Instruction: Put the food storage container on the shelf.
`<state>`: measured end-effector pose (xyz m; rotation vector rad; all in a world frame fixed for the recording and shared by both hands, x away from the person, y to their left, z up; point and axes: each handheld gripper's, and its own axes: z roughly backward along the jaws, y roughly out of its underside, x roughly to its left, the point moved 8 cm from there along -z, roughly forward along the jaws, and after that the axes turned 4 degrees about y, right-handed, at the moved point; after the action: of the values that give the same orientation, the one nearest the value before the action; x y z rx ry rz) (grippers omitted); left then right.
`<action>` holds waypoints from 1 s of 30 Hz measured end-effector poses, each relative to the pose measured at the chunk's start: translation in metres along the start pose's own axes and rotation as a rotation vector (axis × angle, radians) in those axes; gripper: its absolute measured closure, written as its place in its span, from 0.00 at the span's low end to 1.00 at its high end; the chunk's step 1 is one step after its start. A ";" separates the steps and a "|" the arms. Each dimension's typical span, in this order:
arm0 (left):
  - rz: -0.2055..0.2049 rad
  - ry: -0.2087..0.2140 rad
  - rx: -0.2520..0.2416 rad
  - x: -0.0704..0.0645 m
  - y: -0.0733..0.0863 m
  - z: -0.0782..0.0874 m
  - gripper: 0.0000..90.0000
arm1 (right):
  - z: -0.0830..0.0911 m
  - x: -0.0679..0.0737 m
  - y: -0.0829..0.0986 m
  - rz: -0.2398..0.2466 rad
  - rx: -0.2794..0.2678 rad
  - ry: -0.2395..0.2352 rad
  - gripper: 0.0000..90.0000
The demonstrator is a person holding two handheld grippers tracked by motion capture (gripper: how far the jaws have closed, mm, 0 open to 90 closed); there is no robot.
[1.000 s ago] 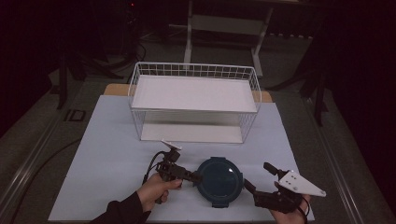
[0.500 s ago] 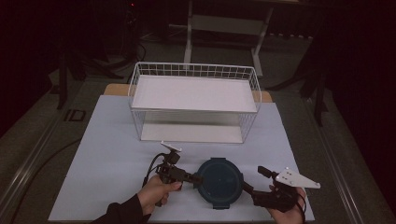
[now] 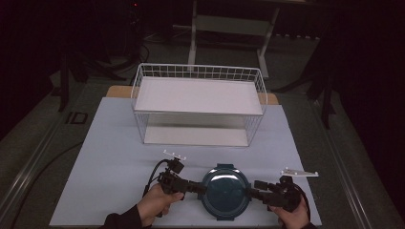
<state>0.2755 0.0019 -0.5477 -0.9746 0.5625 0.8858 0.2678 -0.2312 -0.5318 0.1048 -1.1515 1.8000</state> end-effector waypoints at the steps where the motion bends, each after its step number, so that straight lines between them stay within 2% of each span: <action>1: -0.002 0.003 0.002 0.000 0.001 0.000 0.63 | -0.001 -0.001 0.001 -0.007 0.010 -0.005 0.40; 6: -0.036 0.000 -0.001 -0.003 0.002 0.000 0.63 | -0.003 -0.002 0.008 -0.014 0.072 -0.047 0.53; 8: -0.040 0.002 0.001 -0.003 0.002 0.001 0.63 | -0.004 0.001 0.010 -0.032 0.097 -0.095 0.59; 11: -0.042 0.001 -0.011 -0.003 0.003 0.001 0.63 | -0.004 0.001 0.011 -0.051 0.105 -0.124 0.60; 13: -0.038 -0.002 -0.024 -0.004 0.004 0.001 0.63 | -0.005 0.000 0.012 -0.086 0.106 -0.143 0.61; 15: -0.042 -0.005 -0.030 -0.004 0.005 0.001 0.63 | -0.005 0.000 0.012 -0.093 0.102 -0.138 0.61; 16: -0.016 0.002 -0.045 -0.002 0.005 0.001 0.63 | -0.005 0.001 0.012 -0.098 0.099 -0.137 0.62; 18: -0.007 0.007 -0.059 -0.001 0.006 0.001 0.63 | -0.005 0.004 0.011 -0.109 0.098 -0.133 0.62; 24: -0.033 -0.011 -0.070 -0.005 0.004 0.003 0.63 | -0.004 0.005 0.012 -0.131 0.110 -0.146 0.63; 26: -0.027 -0.018 -0.084 -0.005 0.001 0.006 0.63 | -0.005 0.005 0.013 -0.137 0.109 -0.150 0.63; 30: -0.028 -0.012 -0.080 -0.006 -0.001 0.010 0.63 | -0.008 0.006 0.009 -0.140 0.100 -0.157 0.63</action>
<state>0.2736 0.0082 -0.5385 -1.0460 0.5052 0.8946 0.2608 -0.2222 -0.5391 0.3819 -1.1337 1.7477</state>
